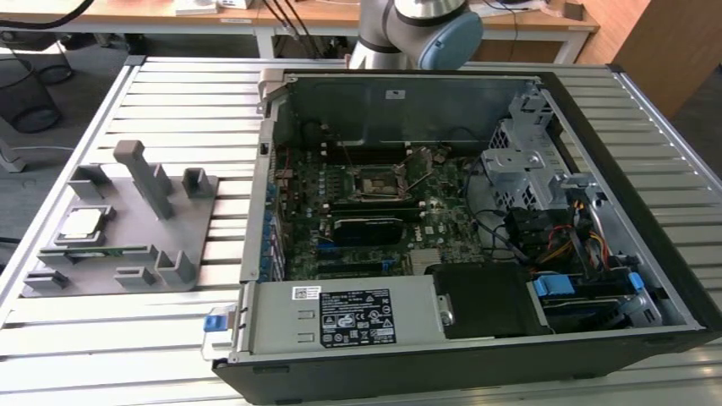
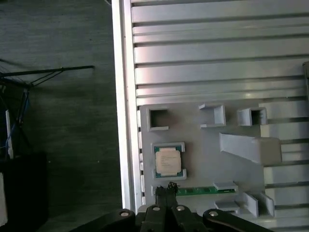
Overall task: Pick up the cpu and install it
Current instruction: 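Pick up the cpu and move it towards the insertion slot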
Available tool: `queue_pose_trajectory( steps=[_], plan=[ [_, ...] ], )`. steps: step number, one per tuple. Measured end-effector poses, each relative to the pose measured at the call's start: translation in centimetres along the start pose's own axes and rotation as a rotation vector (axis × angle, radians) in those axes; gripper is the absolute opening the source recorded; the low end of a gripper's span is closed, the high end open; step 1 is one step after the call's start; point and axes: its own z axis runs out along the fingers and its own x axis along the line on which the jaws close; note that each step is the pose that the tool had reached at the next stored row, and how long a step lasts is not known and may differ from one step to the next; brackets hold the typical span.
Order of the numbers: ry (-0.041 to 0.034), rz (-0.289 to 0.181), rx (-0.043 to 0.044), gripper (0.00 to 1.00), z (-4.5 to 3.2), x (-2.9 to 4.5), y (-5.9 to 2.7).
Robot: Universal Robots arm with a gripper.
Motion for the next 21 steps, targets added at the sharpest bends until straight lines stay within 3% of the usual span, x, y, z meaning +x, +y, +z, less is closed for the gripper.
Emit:
queue_pose_trajectory(
  steps=[21],
  plan=[
    [-0.0038, 0.000, 0.0028, 0.11, 2.03, -0.18, -0.12]
  ],
)
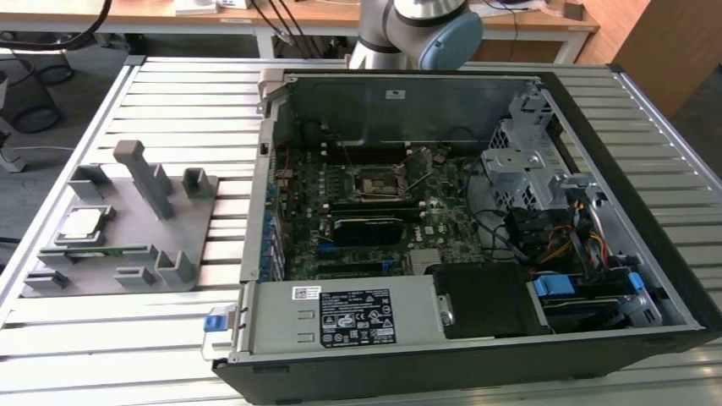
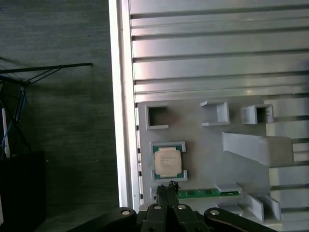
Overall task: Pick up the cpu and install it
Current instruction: 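Pick up the cpu and move it towards the insertion slot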
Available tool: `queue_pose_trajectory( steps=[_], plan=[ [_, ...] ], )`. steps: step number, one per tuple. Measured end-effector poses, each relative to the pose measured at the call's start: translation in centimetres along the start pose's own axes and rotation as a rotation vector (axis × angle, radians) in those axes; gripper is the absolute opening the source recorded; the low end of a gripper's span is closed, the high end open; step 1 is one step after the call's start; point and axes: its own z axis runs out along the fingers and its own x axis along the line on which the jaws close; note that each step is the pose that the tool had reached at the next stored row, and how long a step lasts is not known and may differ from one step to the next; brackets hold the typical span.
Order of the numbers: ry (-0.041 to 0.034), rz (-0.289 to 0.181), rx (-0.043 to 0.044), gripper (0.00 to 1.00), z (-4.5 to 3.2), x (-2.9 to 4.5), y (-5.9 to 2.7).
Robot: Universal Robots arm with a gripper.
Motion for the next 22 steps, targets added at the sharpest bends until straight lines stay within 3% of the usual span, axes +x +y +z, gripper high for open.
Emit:
queue_pose_trajectory(
  steps=[4, 6, 10, 11, 13, 16, 17, 22],
  plan=[
    [-0.0002, 0.000, -0.0001, 0.11, 0.38, -0.08, -0.01],
    [-0.0001, 0.000, -0.0004, 0.17, 0.63, -0.09, -0.02],
    [0.0000, 0.000, -0.0007, 0.35, 1.27, -0.09, -0.06],
    [0.0000, 0.000, -0.0006, 0.35, 1.43, -0.09, -0.07],
    [0.0000, 0.000, -0.0006, 0.47, 1.79, -0.09, -0.09],
    [-0.0001, 0.000, -0.0007, 0.53, 2.28, -0.10, -0.11],
    [0.0000, 0.000, -0.0007, 0.59, 2.44, -0.10, -0.12],
    [0.0005, 0.000, -0.0007, 0.59, 3.16, -0.10, -0.15]
  ],
)
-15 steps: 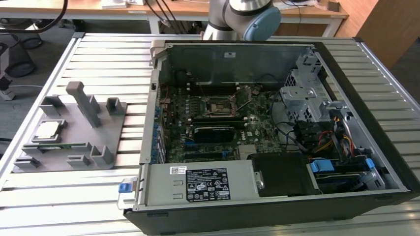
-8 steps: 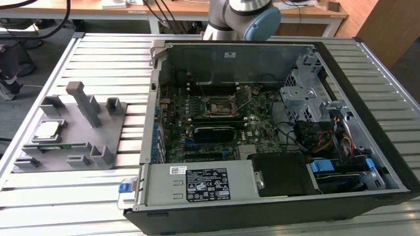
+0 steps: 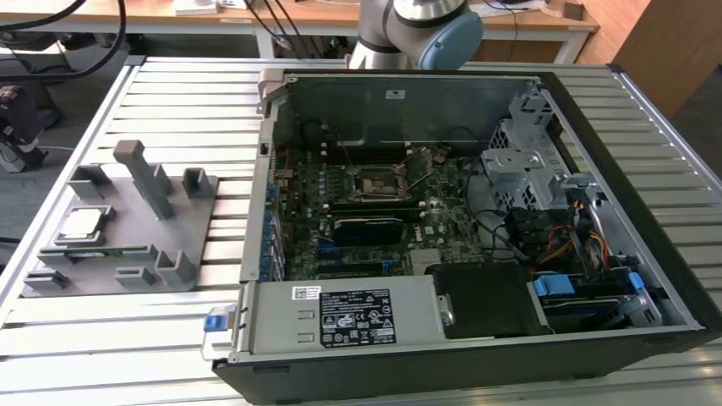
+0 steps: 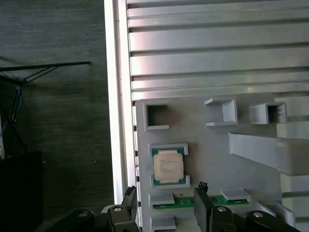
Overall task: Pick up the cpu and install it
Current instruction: 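Pick up the cpu and move it towards the insertion slot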
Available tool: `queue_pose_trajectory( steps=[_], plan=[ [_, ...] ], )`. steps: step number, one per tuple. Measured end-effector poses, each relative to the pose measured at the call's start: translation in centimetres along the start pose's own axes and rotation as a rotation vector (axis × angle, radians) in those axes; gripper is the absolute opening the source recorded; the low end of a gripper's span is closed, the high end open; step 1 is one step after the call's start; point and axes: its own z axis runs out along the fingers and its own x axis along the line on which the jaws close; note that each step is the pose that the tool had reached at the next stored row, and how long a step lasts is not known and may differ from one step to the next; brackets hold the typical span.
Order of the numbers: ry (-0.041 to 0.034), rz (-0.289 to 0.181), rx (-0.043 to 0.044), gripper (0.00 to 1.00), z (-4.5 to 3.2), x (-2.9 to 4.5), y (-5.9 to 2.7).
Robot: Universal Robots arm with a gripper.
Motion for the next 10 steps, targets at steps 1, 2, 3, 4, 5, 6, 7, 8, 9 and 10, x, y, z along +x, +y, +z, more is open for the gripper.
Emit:
queue_pose_trajectory(
  steps=[1, 2, 3, 4, 5, 6, 7, 8, 9, 10],
  plan=[
    [0.0007, 0.000, 0.0000, 0.59, 0.15, 0.00, 0.00],
    [0.0015, 0.000, 0.0000, 0.59, 0.32, 0.00, -0.01],
    [0.0028, 0.000, 0.0000, 0.59, 0.50, 0.00, -0.02],
    [0.0038, 0.000, 0.0000, 0.59, 0.66, 0.00, -0.03],
    [0.0047, 0.000, -0.0004, 0.59, 0.81, 0.00, -0.03],
    [0.0061, 0.000, -0.0005, 0.59, 0.97, 0.00, -0.04],
    [0.0076, 0.000, -0.0006, 0.59, 1.13, 0.00, -0.04],
    [0.0092, 0.000, -0.0005, 0.59, 1.29, -0.01, -0.05],
    [0.0101, 0.000, -0.0005, 0.59, 1.47, 0.00, -0.06],
    [0.0103, 0.000, -0.0004, 0.59, 1.61, -0.01, -0.06]
  ],
)
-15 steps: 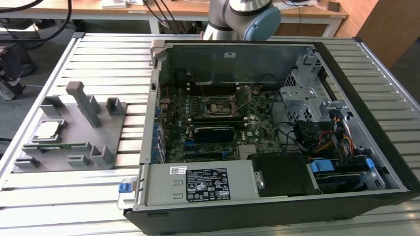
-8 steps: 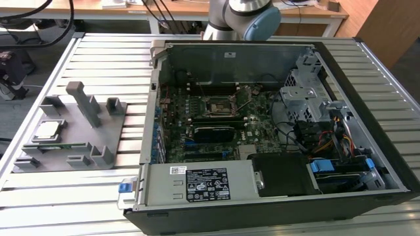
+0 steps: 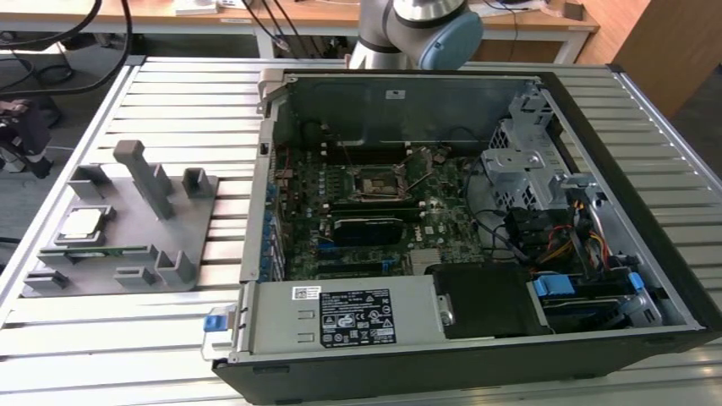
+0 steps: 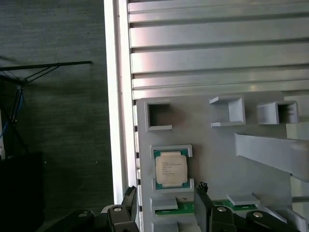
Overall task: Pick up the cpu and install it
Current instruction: 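Pick up the cpu and move it towards the insertion slot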
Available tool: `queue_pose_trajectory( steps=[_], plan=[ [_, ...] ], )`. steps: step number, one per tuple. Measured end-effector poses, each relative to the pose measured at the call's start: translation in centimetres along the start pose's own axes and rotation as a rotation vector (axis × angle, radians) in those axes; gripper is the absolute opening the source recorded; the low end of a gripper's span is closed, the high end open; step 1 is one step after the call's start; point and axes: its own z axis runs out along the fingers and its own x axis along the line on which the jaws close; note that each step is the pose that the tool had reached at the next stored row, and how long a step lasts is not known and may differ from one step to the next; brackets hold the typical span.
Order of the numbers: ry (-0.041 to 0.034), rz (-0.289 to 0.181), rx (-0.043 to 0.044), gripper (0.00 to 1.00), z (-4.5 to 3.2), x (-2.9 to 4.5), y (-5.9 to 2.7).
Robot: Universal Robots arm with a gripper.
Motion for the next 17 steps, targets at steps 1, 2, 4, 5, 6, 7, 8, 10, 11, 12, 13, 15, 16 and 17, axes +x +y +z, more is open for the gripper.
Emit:
queue_pose_trajectory(
  steps=[1, 2, 4, 5, 6, 7, 8, 10, 11, 12, 13, 15, 16, 17],
  plan=[
    [0.0000, 0.000, -0.0001, 0.59, 0.14, -0.03, -0.01],
    [0.0002, 0.000, 0.0000, 0.59, 0.25, -0.09, -0.01],
    [0.0001, 0.000, -0.0001, 0.59, 0.52, -0.21, 0.00],
    [0.0000, 0.000, -0.0002, 0.59, 0.67, -0.26, -0.01],
    [-0.0001, 0.000, -0.0002, 0.59, 0.82, -0.27, -0.01],
    [0.0000, 0.001, -0.0002, 0.59, 0.97, -0.27, -0.02],
    [0.0001, 0.002, -0.0001, 0.59, 1.09, -0.28, -0.02],
    [-0.0002, 0.004, -0.0002, 0.59, 1.37, -0.32, -0.03],
    [-0.0002, 0.005, -0.0002, 0.59, 1.51, -0.34, -0.04],
    [-0.0002, 0.006, -0.0002, 0.59, 1.66, -0.35, -0.04],
    [-0.0002, 0.006, -0.0002, 0.59, 1.78, -0.35, -0.05],
    [-0.0002, 0.006, -0.0004, 0.59, 2.01, -0.35, -0.06],
    [-0.0002, 0.006, -0.0006, 0.59, 2.13, -0.36, -0.06],
    [-0.0001, 0.006, -0.0008, 0.59, 2.24, -0.35, -0.06]
  ],
)
